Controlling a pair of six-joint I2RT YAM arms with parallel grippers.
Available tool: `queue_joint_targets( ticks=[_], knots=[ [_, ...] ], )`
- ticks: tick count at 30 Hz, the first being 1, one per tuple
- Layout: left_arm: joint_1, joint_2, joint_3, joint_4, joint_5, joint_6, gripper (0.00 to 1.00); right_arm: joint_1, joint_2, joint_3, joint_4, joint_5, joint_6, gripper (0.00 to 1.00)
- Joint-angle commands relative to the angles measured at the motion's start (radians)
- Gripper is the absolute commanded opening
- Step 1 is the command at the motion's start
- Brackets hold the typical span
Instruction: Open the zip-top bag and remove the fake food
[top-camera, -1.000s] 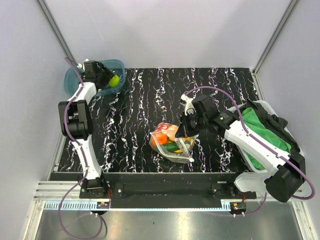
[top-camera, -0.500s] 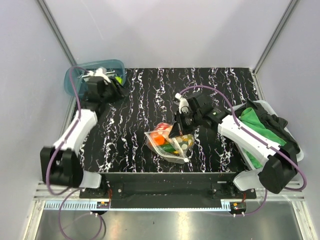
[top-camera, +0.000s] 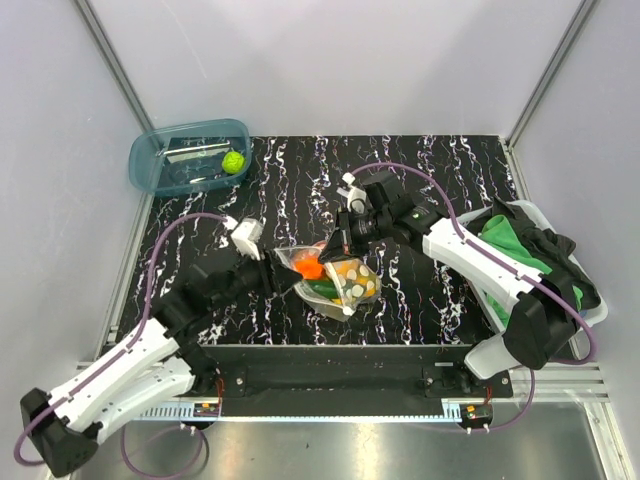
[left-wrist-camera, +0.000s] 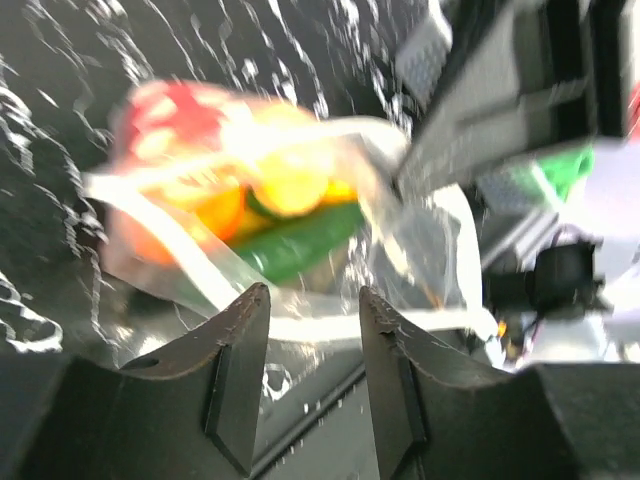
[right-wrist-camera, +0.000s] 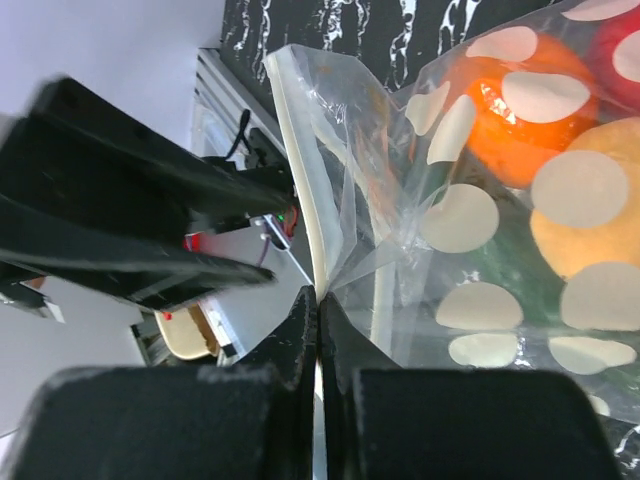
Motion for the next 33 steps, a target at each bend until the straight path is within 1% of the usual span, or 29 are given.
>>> queue_joint_targets(
  ticks=[1,2,3,5,8,11,16,18,20,21,22,25,26,27,28,29,33],
  knots=[
    [-0.097,0.088,0.046,0.015,-0.104,0.039,0.43,-0.002,-0.011,0.049,0.041,-0.036,0.05,0.0],
    [-0.095,0.122,0.069,-0.013,-0.111,0.017,0.37,-0.002,-0.012,0.046,0.04,-0.019,0.05,0.0],
    [-0.097,0.204,0.102,-0.05,-0.124,-0.054,0.34,-0.002,-0.014,0.037,0.04,-0.013,0.053,0.0],
    [-0.097,0.277,0.16,-0.076,-0.091,-0.142,0.35,-0.002,-0.017,0.029,0.041,0.0,0.058,0.0],
    [-0.097,0.376,0.189,-0.041,-0.06,-0.202,0.36,-0.002,-0.012,0.021,0.043,0.01,0.059,0.0],
    [-0.098,0.427,0.202,0.016,-0.068,-0.21,0.36,-0.002,-0.02,0.011,0.067,0.023,0.082,0.0],
    [-0.098,0.502,0.222,0.018,-0.088,-0.173,0.35,-0.001,-0.037,-0.012,0.118,0.015,0.151,0.0],
    [-0.098,0.521,0.2,0.021,-0.088,-0.219,0.36,-0.002,-0.052,-0.031,0.126,0.024,0.165,0.0],
    [-0.098,0.536,0.189,0.012,-0.091,-0.266,0.38,-0.004,-0.064,-0.045,0.13,0.046,0.166,0.0],
    [-0.1,0.539,0.185,-0.002,-0.118,-0.283,0.41,-0.002,-0.07,-0.057,0.132,0.052,0.168,0.0],
    [-0.098,0.539,0.177,-0.033,-0.13,-0.299,0.46,-0.002,-0.074,-0.063,0.136,0.056,0.166,0.0],
    [-0.098,0.533,0.174,-0.08,-0.146,-0.317,0.49,-0.004,-0.084,-0.094,0.161,0.063,0.173,0.0],
    [-0.097,0.532,0.179,-0.093,-0.146,-0.319,0.56,-0.004,-0.087,-0.104,0.169,0.066,0.171,0.0],
    [-0.098,0.533,0.177,-0.106,-0.178,-0.322,0.6,-0.004,-0.095,-0.127,0.178,0.069,0.17,0.0],
    [-0.097,0.539,0.174,-0.125,-0.181,-0.322,0.62,-0.002,-0.097,-0.138,0.198,0.07,0.173,0.0],
    [-0.095,0.544,0.166,-0.134,-0.184,-0.325,0.64,-0.004,-0.1,-0.149,0.211,0.069,0.177,0.0],
    [-0.094,0.551,0.128,-0.15,-0.178,-0.355,0.66,0.001,-0.106,-0.186,0.242,0.069,0.183,0.0]
  ],
)
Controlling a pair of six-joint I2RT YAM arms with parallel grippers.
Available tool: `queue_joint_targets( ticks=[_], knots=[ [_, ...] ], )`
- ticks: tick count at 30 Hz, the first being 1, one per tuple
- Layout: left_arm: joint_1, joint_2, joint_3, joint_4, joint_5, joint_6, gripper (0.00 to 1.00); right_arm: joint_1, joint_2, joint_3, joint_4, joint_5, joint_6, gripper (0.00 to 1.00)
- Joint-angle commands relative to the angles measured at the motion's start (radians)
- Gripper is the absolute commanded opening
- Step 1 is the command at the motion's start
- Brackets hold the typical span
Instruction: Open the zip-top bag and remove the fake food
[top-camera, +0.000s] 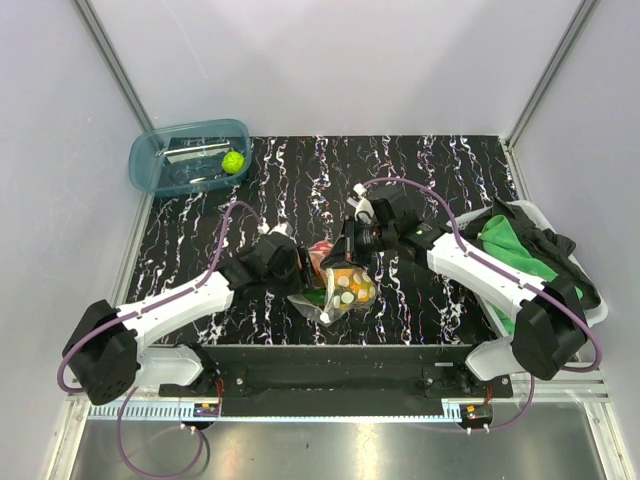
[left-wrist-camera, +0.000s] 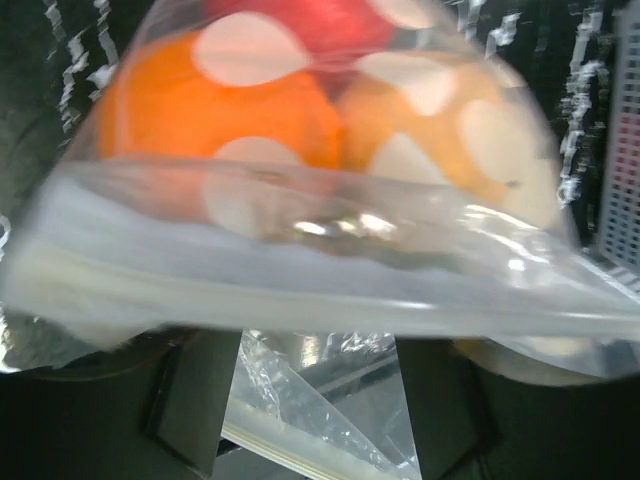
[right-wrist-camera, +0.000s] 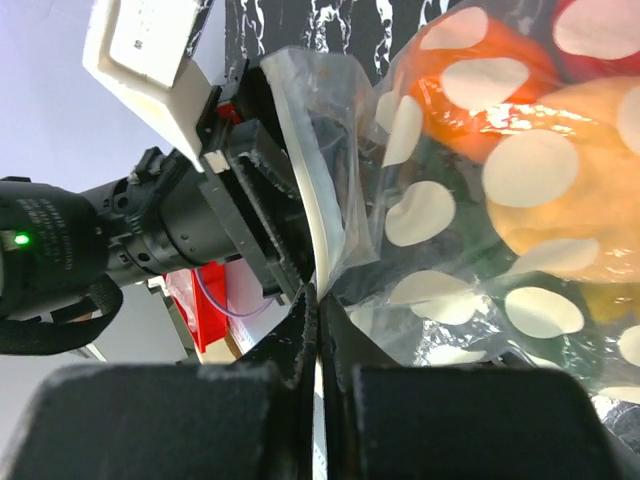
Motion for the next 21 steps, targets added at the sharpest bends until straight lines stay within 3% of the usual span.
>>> queue_joint_targets(
  ticks=[1,7,9,17,21],
  knots=[
    [0.004,0.01,-0.043,-0.04,-0.036,-0.043,0.67,0.003,-0.038,-0.022,0.074,0.021,0.012,0.0],
    [0.004,0.005,-0.053,-0.044,-0.036,-0.052,0.73,0.013,-0.027,-0.035,0.081,0.0,0.006,0.0],
    [0.004,0.016,-0.048,-0.017,0.013,0.021,0.73,0.015,-0.015,-0.038,0.086,-0.02,-0.008,0.0],
    [-0.064,0.033,0.006,0.115,0.182,0.554,0.67,0.012,-0.03,-0.045,0.064,-0.069,-0.08,0.0],
    [-0.076,-0.032,-0.031,0.137,0.148,0.716,0.71,0.003,-0.024,-0.047,0.072,-0.118,-0.082,0.0]
  ],
)
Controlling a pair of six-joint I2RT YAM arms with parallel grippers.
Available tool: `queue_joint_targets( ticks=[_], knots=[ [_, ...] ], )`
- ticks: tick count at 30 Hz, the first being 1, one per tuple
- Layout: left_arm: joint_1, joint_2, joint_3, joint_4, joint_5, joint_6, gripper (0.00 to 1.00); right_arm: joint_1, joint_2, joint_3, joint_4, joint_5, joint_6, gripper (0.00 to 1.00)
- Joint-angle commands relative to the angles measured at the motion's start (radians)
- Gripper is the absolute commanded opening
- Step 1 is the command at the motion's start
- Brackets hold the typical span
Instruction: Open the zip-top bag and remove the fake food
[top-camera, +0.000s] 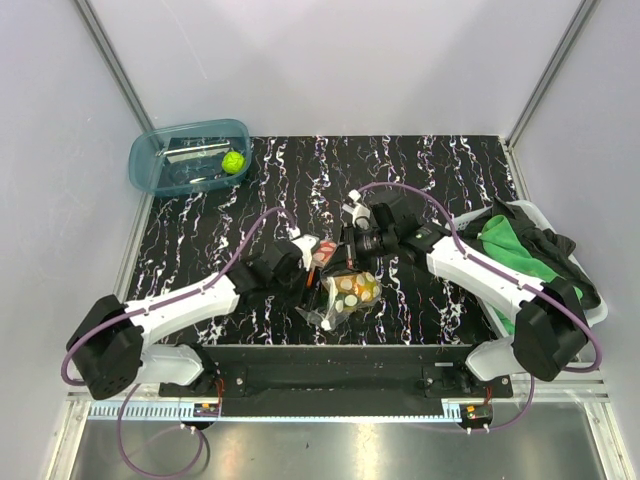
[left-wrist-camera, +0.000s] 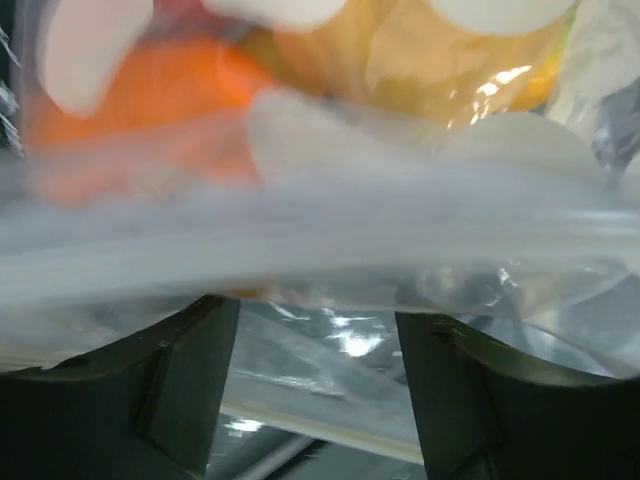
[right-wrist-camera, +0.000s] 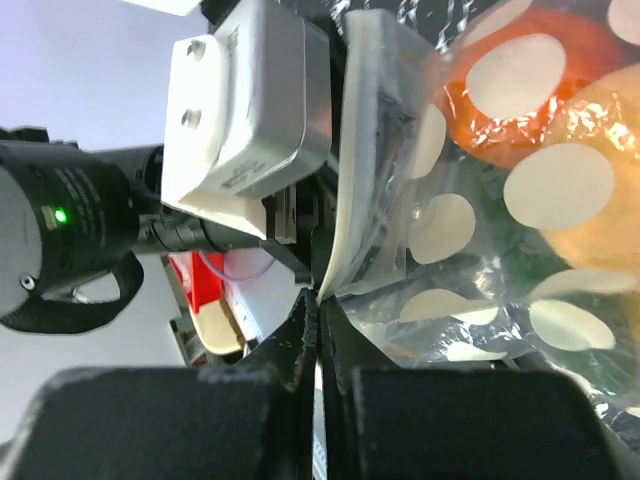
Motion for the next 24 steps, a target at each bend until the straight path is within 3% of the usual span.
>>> queue_joint_targets(
  ticks=[1,8,14,16,24],
  knots=[
    [-0.02,-0.088,0.012,0.105,0.056,0.313,0.71,-0.005,-0.018,0.004,0.044,-0.072,-0.03,0.0],
    [-0.035,-0.086,0.012,0.162,0.064,0.526,0.75,-0.045,-0.023,-0.015,0.087,-0.167,0.031,0.0],
    [-0.072,0.001,0.059,0.197,0.123,0.554,0.75,-0.09,-0.027,-0.061,0.134,-0.209,0.071,0.0],
    [-0.072,0.058,0.123,0.149,0.099,0.469,0.69,-0.097,-0.033,-0.068,0.133,-0.198,0.076,0.0],
    [-0.071,0.151,0.271,-0.092,0.044,0.004,0.66,-0.097,-0.032,-0.075,0.052,-0.152,-0.019,0.0]
  ],
)
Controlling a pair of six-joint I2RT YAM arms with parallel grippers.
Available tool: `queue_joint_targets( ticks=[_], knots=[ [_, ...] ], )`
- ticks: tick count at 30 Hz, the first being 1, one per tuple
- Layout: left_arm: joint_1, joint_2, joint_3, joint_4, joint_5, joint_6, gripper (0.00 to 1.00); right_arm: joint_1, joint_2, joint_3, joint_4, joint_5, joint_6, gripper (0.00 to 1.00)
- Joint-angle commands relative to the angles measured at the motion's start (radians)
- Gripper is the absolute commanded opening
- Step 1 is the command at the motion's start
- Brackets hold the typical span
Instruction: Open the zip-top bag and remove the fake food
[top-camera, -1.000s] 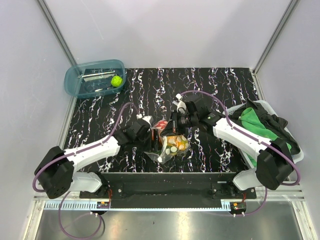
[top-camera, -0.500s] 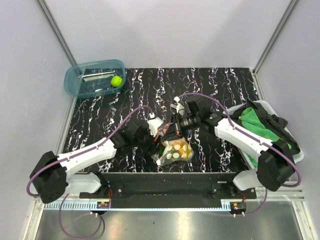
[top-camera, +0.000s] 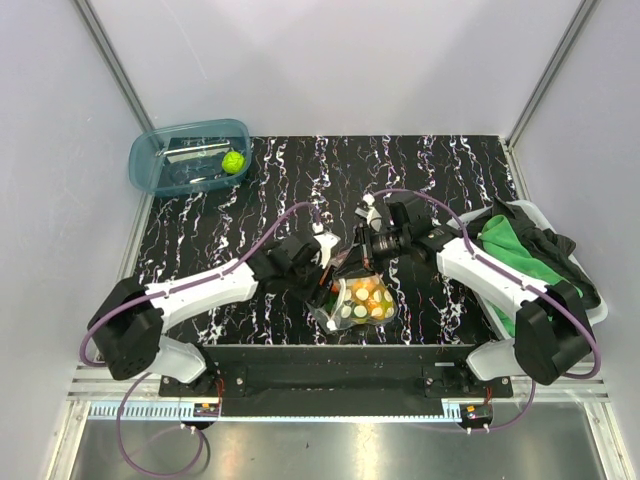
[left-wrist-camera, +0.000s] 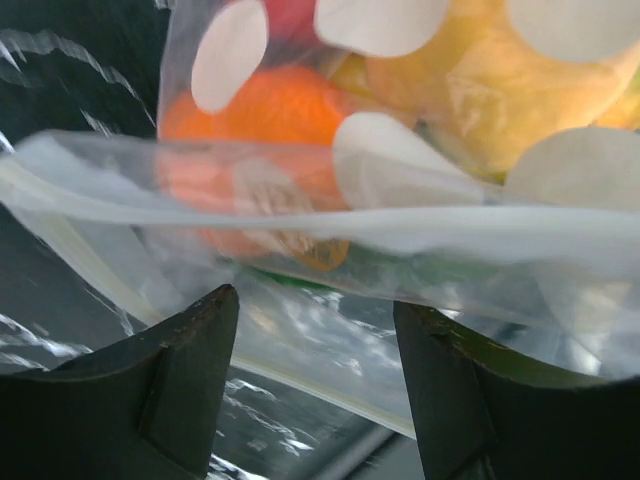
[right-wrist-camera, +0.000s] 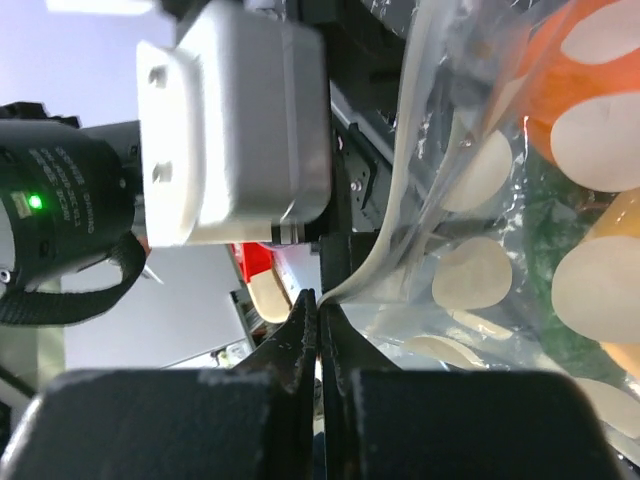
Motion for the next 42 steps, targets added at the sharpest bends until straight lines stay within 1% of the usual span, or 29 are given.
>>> queue_joint_targets(
  ticks=[1,3,4,7,8,10,11,14,16,17,19,23,25,26,28,30,31,32,34,36,39,42],
  knots=[
    [-0.038,0.032,0.129,-0.056,0.057,-0.342,0.66,0.014,-0.005,0.007,0.029,0.075,-0.062,0.0],
    [-0.038,0.039,0.132,-0.084,0.075,-0.411,0.67,0.023,-0.016,0.004,0.016,0.108,-0.072,0.0],
    [-0.038,0.036,0.131,-0.084,0.074,-0.476,0.67,0.027,-0.026,0.002,0.014,0.117,-0.074,0.0],
    [-0.033,0.034,0.135,-0.076,0.057,-0.55,0.69,0.043,-0.045,-0.014,0.049,0.16,-0.062,0.0],
    [-0.03,0.037,0.14,-0.076,0.051,-0.561,0.69,0.051,-0.065,-0.027,0.112,0.168,-0.054,0.0],
    [-0.012,0.046,0.15,-0.068,0.049,-0.587,0.69,0.074,-0.089,-0.063,0.182,0.206,-0.03,0.0],
    [-0.001,0.058,0.154,-0.065,0.061,-0.596,0.68,0.08,-0.118,-0.074,0.25,0.224,-0.025,0.0],
    [0.037,0.051,0.166,-0.041,0.058,-0.613,0.63,0.096,-0.158,-0.116,0.37,0.292,0.004,0.0],
    [0.059,0.043,0.166,-0.01,0.069,-0.614,0.61,0.097,-0.16,-0.123,0.396,0.324,0.015,0.0],
    [0.077,0.043,0.169,0.013,0.105,-0.617,0.59,0.097,-0.157,-0.125,0.416,0.333,0.02,0.0],
    [0.089,0.045,0.18,0.015,0.124,-0.634,0.54,0.099,-0.137,-0.125,0.451,0.338,0.033,0.0],
    [0.109,0.051,0.172,0.033,0.179,-0.65,0.5,0.1,-0.1,-0.108,0.483,0.347,0.026,0.0],
    [0.129,0.069,0.154,0.051,0.227,-0.663,0.46,0.1,-0.082,-0.111,0.509,0.361,0.024,0.0],
    [0.151,0.075,0.135,0.054,0.27,-0.669,0.44,0.103,-0.074,-0.106,0.507,0.373,0.02,0.0],
    [0.163,0.083,0.115,0.041,0.293,-0.67,0.43,0.105,-0.056,-0.093,0.493,0.381,0.006,0.0],
    [0.174,0.075,0.08,0.038,0.296,-0.673,0.45,0.114,-0.048,-0.087,0.474,0.39,-0.011,0.0],
    [0.174,0.063,0.069,0.025,0.29,-0.677,0.49,0.117,-0.045,-0.086,0.45,0.396,-0.017,0.0],
    [0.175,0.056,0.059,0.024,0.288,-0.679,0.56,0.12,-0.043,-0.086,0.438,0.41,-0.023,0.0],
    [0.175,0.022,0.02,0.027,0.262,-0.702,0.62,0.122,-0.046,-0.096,0.421,0.418,-0.031,0.0],
    [0.177,0.0,-0.032,0.05,0.255,-0.731,0.67,0.12,-0.056,-0.109,0.424,0.421,-0.036,0.0],
    [0.188,0.005,-0.089,0.128,0.282,-0.78,0.69,0.122,-0.057,-0.113,0.419,0.428,-0.037,0.0],
    [0.189,0.054,-0.093,0.186,0.317,-0.808,0.68,0.123,-0.048,-0.113,0.418,0.422,-0.025,0.0]
  ],
)
